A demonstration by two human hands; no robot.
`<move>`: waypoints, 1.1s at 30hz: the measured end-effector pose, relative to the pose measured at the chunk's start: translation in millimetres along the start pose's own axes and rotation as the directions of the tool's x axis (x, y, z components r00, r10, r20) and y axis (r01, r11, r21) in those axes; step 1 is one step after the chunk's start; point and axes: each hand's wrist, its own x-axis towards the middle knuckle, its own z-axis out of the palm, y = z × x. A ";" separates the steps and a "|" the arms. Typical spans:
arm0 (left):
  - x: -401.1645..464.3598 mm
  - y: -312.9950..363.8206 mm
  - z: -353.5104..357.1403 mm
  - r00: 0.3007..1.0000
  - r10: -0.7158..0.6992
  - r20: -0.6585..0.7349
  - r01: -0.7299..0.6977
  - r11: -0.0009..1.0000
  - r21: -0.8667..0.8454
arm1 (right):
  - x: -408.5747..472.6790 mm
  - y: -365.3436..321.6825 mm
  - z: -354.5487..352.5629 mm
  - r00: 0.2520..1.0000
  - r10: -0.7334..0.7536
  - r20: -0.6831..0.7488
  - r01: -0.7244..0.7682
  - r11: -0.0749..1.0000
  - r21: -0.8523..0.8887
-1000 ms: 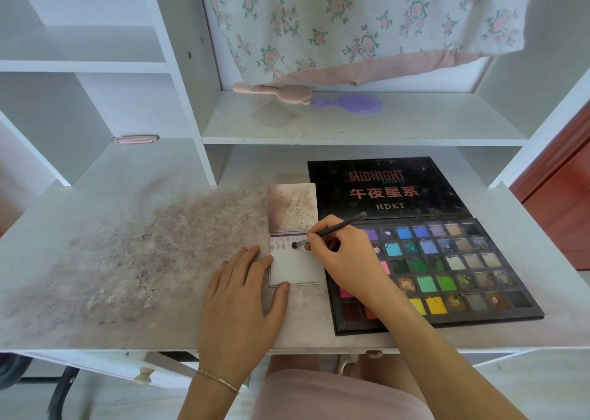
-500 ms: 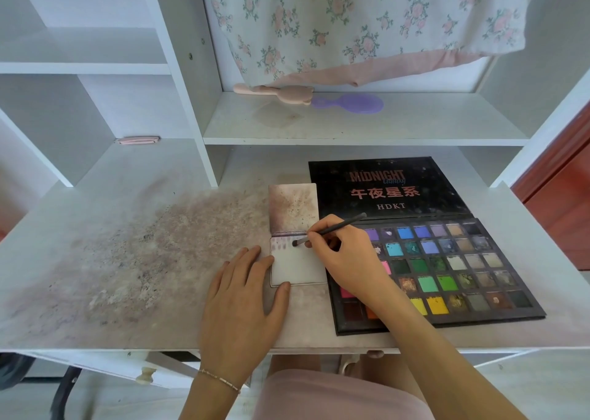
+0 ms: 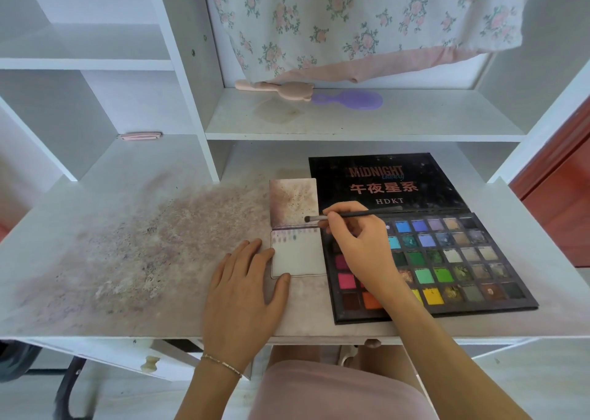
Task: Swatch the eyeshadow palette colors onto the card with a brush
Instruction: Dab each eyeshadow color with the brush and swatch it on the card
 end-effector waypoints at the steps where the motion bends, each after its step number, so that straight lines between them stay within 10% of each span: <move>1: 0.0 0.0 -0.2 1.000 0.002 -0.004 -0.002 1.000 -0.003 | -1.7 -1.7 -3.4 1.000 0.001 -0.008 -0.001 1.000 0.011; 15: 0.5 -2.6 1.7 1.000 0.002 0.017 -0.003 1.000 0.025 | -26.8 19.8 -116.7 0.916 0.099 -0.389 -0.174 0.971 -0.162; 33: 1.3 -2.4 2.9 1.000 0.011 0.009 -0.012 0.999 0.033 | -29.5 36.1 -120.4 0.965 0.059 -0.255 -0.164 0.896 -0.412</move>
